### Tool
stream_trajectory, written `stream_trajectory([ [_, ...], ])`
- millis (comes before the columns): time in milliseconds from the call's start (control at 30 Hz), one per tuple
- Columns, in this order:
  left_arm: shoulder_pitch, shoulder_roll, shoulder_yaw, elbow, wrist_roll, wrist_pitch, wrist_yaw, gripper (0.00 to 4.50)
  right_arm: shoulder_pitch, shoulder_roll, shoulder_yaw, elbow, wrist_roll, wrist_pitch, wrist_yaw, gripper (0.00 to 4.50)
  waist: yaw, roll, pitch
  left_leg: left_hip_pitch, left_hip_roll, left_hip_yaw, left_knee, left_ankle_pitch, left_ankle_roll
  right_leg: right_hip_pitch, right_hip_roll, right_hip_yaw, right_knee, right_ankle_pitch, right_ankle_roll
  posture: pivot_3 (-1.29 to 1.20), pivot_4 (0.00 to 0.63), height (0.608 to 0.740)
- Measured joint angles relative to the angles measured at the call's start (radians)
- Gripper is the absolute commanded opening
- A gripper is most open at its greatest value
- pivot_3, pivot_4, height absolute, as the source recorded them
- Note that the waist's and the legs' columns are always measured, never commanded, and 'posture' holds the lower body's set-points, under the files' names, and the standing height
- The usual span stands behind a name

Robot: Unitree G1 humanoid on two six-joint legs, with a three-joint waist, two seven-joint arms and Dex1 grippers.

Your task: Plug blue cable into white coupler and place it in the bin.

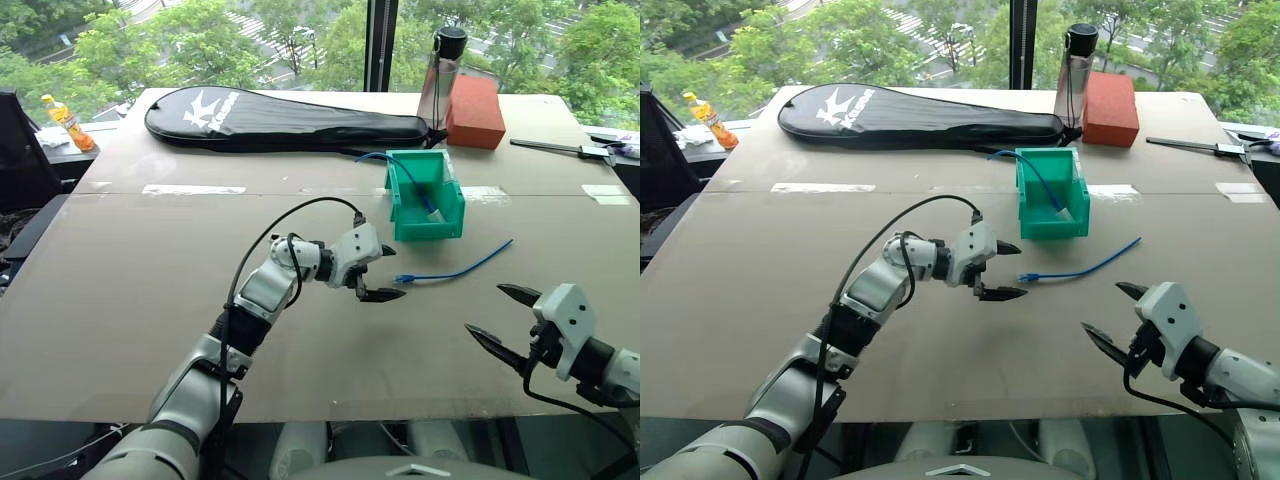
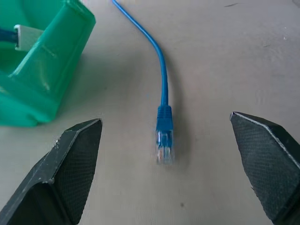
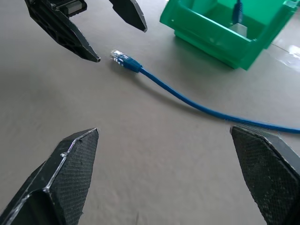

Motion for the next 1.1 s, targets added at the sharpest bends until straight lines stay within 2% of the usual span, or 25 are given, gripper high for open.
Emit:
stream_trajectory([
  [100, -0.021, -0.019, -0.003, 0.077, 0.034, -0.049, -0.014, 3.65, 0.023, 0.000, -0.003, -0.012, 0.007, -0.016, -0.036, 4.50, -0.001, 0.000, 0.000, 0.001, 0.002, -0.001, 0.000, 0.000, 0.000, 0.001, 0.001, 0.000, 0.000, 0.000, 0.000, 0.00, 0.150, 0.740],
  [233, -0.036, -0.029, -0.008, 0.152, 0.069, -0.090, -0.025, 1.72, 0.043, 0.000, -0.003, -0.026, 0.016, -0.023, -0.078, 4.50, 0.003, 0.000, 0.000, -0.001, 0.002, -0.001, 0.000, 0.000, 0.000, 0.000, 0.001, 0.000, 0.000, 0.001, -0.003, 0.00, 0.150, 0.740],
  [367, -0.052, -0.033, -0.004, 0.181, 0.079, -0.118, -0.037, 0.03, 0.073, 0.000, -0.003, -0.045, 0.023, -0.026, -0.104, 4.50, 0.014, 0.000, 0.000, -0.001, 0.002, -0.001, 0.000, 0.000, 0.000, 0.000, 0.001, 0.000, -0.001, 0.001, -0.003, 0.00, 0.150, 0.740],
  [533, -0.053, -0.041, 0.010, 0.208, 0.083, -0.148, -0.048, 0.03, 0.086, 0.011, 0.001, -0.067, 0.065, -0.002, -0.147, 4.50, 0.016, 0.000, 0.000, -0.001, 0.002, -0.001, 0.000, 0.000, 0.000, 0.000, 0.001, 0.000, -0.001, 0.001, -0.003, 0.00, 0.150, 0.740],
  [633, -0.036, -0.040, 0.022, 0.190, 0.067, -0.157, -0.073, 0.03, 0.070, 0.063, 0.028, -0.097, 0.151, 0.103, -0.208, 4.50, 0.014, 0.000, 0.000, -0.001, 0.003, -0.001, 0.000, 0.000, 0.000, 0.000, 0.001, -0.001, 0.000, 0.001, -0.004, 0.00, 0.150, 0.740],
  [733, 0.000, -0.041, 0.050, 0.118, 0.028, -0.167, -0.092, 0.03, 0.033, 0.137, 0.053, -0.115, 0.279, 0.230, -0.287, 4.50, 0.014, 0.000, 0.000, -0.001, 0.003, -0.002, 0.000, 0.000, 0.000, 0.000, 0.000, -0.001, 0.000, 0.001, -0.004, 0.00, 0.150, 0.740],
  [833, 0.030, -0.052, 0.098, -0.032, -0.027, -0.186, -0.080, 0.03, -0.062, 0.291, 0.095, -0.115, 0.484, 0.369, -0.433, 4.50, 0.014, -0.001, 0.000, -0.002, 0.004, -0.002, 0.000, 0.000, 0.000, 0.000, -0.001, -0.001, 0.000, 0.002, -0.004, 0.00, 0.150, 0.740],
  [900, 0.026, -0.084, 0.129, -0.127, -0.045, -0.213, -0.039, 0.03, -0.178, 0.373, 0.126, -0.085, 0.608, 0.422, -0.541, 4.50, 0.014, -0.001, -0.001, -0.002, 0.002, -0.002, 0.001, 0.000, 0.000, 0.000, -0.002, -0.001, 0.000, 0.002, -0.004, 0.00, 0.150, 0.740],
  [967, 0.027, -0.095, 0.130, -0.163, -0.049, -0.229, -0.022, 0.03, -0.235, 0.387, 0.118, -0.072, 0.675, 0.429, -0.597, 4.50, 0.017, -0.002, -0.002, -0.002, 0.001, -0.002, 0.001, -0.001, 0.001, 0.001, -0.003, -0.001, -0.001, 0.002, -0.004, 0.00, 0.150, 0.740],
  [1067, 0.028, -0.095, 0.141, -0.170, -0.048, -0.244, 0.013, 0.00, -0.303, 0.416, 0.098, -0.021, 0.788, 0.426, -0.691, 3.79, 0.015, -0.002, -0.002, -0.002, 0.001, -0.002, 0.001, -0.001, 0.002, 0.001, -0.002, -0.001, -0.001, 0.003, -0.002, 0.00, 0.150, 0.740],
  [1100, 0.028, -0.094, 0.144, -0.172, -0.047, -0.244, 0.022, 0.00, -0.326, 0.417, 0.094, 0.001, 0.821, 0.424, -0.714, 3.31, 0.014, -0.002, -0.002, -0.002, 0.002, -0.002, 0.000, -0.001, 0.002, 0.001, -0.001, -0.001, -0.001, 0.004, 0.000, 0.00, 0.150, 0.740],
])
